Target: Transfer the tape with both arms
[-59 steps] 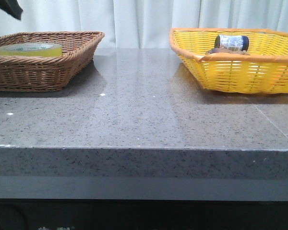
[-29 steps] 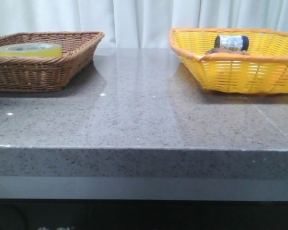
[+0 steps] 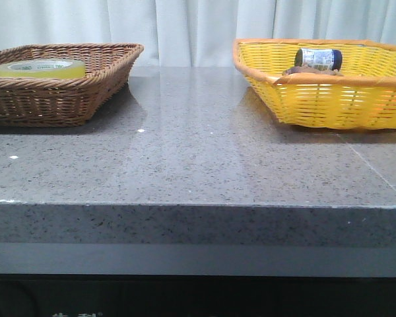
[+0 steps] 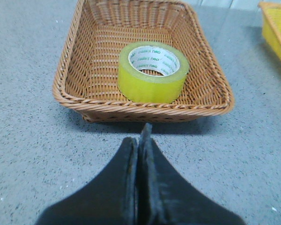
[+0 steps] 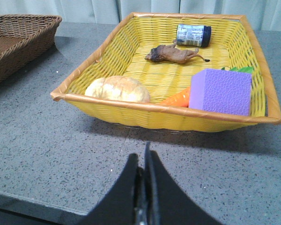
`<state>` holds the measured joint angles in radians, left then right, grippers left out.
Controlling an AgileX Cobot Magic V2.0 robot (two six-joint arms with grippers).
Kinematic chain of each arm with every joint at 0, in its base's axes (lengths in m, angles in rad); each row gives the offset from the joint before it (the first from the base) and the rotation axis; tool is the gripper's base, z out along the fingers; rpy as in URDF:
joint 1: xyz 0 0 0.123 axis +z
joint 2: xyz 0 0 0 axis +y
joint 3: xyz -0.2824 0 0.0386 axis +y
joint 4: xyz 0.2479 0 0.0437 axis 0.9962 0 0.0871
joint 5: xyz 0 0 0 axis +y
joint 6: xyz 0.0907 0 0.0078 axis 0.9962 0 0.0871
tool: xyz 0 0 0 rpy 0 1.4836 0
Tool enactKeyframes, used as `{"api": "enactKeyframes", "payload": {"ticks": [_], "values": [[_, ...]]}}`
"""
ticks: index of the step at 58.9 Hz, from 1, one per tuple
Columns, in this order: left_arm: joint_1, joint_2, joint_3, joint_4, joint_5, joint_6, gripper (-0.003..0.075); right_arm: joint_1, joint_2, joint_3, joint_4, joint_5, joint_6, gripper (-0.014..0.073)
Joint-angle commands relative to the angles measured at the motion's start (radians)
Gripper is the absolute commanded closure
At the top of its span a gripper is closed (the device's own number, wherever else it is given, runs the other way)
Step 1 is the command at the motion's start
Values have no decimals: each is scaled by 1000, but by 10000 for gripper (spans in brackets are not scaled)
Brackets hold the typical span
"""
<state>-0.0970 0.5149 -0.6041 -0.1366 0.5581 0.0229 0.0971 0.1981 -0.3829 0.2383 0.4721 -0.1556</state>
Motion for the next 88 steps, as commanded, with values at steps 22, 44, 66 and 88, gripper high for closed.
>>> {"api": "enactKeyframes", "payload": {"ticks": [22, 44, 66, 88], "values": [[2, -413, 105, -14, 57, -5, 740, -6, 11, -24, 9, -86, 1, 669], [2, -437, 106, -14, 67, -5, 740, -6, 11, -24, 9, -86, 1, 669], [4, -478, 163, 2, -137, -5, 740, -6, 11, -24, 9, -86, 1, 669], [4, -540, 454, 91, -332, -5, 740, -6, 11, -24, 9, -83, 1, 669]]}}
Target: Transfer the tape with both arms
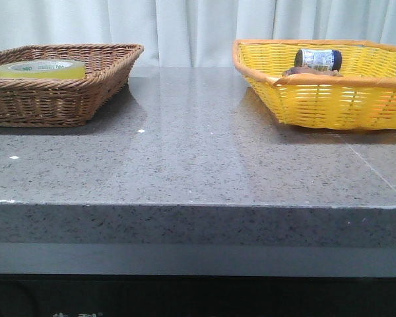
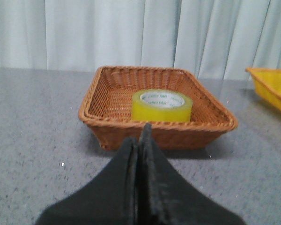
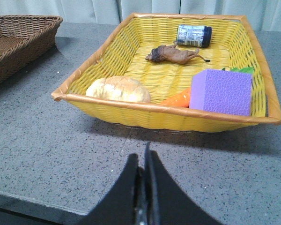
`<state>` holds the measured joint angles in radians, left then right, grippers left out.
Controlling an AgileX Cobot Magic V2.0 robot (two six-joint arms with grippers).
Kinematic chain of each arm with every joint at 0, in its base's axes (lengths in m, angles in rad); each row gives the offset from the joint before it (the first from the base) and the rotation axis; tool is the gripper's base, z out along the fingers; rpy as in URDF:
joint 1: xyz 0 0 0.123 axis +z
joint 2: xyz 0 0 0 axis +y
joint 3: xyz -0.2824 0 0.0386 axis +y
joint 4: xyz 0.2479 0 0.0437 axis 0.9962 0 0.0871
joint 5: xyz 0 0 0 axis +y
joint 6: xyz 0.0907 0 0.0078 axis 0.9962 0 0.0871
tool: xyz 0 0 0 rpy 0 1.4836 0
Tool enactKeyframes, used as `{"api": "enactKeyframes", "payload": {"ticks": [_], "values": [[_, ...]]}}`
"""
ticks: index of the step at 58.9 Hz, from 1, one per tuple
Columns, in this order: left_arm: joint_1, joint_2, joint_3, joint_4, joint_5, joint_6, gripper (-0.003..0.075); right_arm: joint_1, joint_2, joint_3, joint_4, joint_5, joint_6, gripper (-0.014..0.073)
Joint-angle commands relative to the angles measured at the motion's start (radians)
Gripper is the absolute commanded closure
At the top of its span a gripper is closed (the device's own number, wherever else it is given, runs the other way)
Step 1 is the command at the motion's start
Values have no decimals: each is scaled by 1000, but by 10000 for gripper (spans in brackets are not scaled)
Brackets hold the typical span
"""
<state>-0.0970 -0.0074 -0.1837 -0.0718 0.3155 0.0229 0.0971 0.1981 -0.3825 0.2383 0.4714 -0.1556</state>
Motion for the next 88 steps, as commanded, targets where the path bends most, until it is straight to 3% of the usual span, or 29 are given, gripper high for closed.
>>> {"api": "enactKeyframes", "payload": {"ticks": [1, 20, 39, 88], "values": [[4, -18, 45, 29, -90, -5, 740, -6, 11, -25, 9, -82, 1, 669], [4, -18, 232, 17, -132, -8, 740, -6, 11, -25, 9, -82, 1, 669], [4, -18, 232, 13, -203, -11, 740, -6, 11, -25, 9, -82, 1, 669], [4, -18, 232, 13, -203, -11, 740, -6, 11, -25, 9, -82, 1, 669]]}}
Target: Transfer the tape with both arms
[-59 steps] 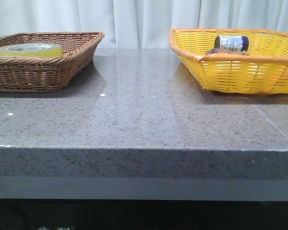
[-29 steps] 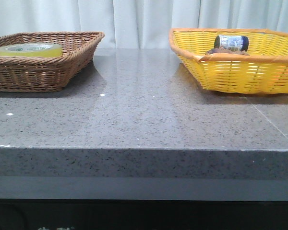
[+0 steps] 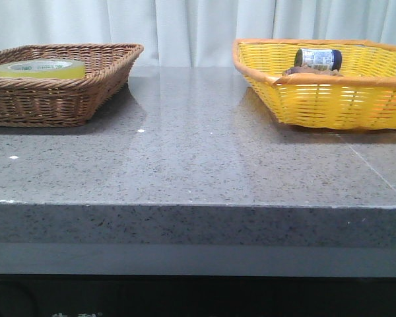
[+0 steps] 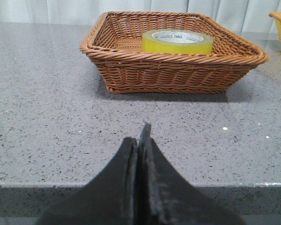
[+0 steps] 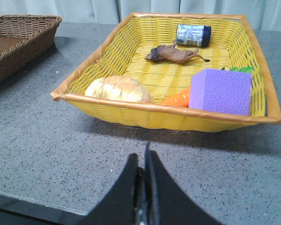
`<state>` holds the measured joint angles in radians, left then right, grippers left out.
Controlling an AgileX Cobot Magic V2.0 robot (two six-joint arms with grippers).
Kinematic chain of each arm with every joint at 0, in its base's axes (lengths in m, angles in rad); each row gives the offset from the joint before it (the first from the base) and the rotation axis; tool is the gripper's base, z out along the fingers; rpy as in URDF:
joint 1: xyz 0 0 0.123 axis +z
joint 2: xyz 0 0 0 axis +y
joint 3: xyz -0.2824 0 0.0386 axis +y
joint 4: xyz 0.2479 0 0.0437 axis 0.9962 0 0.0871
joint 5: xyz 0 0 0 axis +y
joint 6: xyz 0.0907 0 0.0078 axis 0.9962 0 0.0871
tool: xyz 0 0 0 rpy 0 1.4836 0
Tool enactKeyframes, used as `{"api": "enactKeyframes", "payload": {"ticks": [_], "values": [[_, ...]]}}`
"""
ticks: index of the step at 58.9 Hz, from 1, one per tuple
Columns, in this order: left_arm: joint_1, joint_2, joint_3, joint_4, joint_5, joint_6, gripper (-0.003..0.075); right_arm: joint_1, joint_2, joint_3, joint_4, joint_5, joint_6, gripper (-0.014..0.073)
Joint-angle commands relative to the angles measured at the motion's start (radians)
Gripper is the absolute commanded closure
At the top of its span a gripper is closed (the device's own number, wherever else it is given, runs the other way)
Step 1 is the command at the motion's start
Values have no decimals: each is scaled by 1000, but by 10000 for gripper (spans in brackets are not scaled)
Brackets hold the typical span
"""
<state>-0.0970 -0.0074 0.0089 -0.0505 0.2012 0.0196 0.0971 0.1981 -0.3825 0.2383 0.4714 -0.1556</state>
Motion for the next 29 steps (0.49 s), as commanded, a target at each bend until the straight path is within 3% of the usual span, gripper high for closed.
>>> {"api": "enactKeyframes", "payload": {"ticks": [1, 13, 29], "values": [[4, -18, 40, -9, -89, -8, 740, -6, 11, -25, 9, -82, 1, 669], [4, -18, 40, -9, -89, -8, 740, -6, 9, -11, -4, -103, 1, 669], [4, -18, 40, -9, -89, -8, 740, -10, -95, 258, -11, -415, 1, 669]]}}
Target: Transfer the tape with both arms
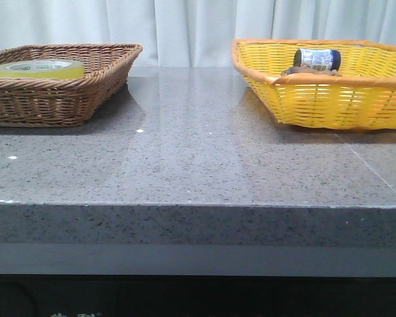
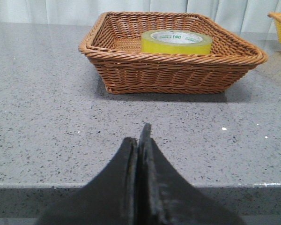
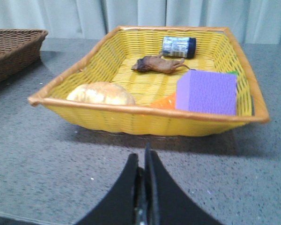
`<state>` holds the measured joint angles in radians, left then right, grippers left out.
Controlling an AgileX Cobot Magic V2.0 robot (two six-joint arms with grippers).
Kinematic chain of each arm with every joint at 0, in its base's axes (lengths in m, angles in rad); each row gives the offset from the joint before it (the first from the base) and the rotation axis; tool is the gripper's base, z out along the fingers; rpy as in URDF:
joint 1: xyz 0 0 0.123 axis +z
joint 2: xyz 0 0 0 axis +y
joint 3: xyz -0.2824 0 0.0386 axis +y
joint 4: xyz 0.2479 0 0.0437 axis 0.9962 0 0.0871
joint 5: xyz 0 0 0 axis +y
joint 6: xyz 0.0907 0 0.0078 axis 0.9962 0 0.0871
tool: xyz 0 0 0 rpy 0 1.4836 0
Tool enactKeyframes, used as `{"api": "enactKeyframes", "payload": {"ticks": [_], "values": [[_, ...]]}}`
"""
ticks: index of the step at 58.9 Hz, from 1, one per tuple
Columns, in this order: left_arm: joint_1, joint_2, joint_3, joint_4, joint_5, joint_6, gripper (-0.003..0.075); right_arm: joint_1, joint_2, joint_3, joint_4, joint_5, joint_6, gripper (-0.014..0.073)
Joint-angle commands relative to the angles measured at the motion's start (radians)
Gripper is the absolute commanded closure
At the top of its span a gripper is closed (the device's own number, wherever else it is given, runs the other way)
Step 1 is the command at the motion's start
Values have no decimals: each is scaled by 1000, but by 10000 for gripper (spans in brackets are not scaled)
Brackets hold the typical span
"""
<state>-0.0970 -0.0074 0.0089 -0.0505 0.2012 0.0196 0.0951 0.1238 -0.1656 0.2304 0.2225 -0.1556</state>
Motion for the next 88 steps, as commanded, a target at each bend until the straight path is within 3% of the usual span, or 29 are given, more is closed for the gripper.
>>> {"api": "enactKeyframes", "payload": {"ticks": [1, 9, 26, 88], "values": [[4, -18, 40, -9, -89, -8, 740, -8, -32, 64, -3, -175, 1, 669], [4, -18, 40, -9, -89, -8, 740, -8, -120, 171, -3, -196, 1, 669], [4, -16, 40, -9, -89, -8, 740, -64, -160, 167, -2, -110, 17, 669], [4, -16, 40, -9, -89, -8, 740, -67, -160, 167, -2, -109, 17, 669]]}}
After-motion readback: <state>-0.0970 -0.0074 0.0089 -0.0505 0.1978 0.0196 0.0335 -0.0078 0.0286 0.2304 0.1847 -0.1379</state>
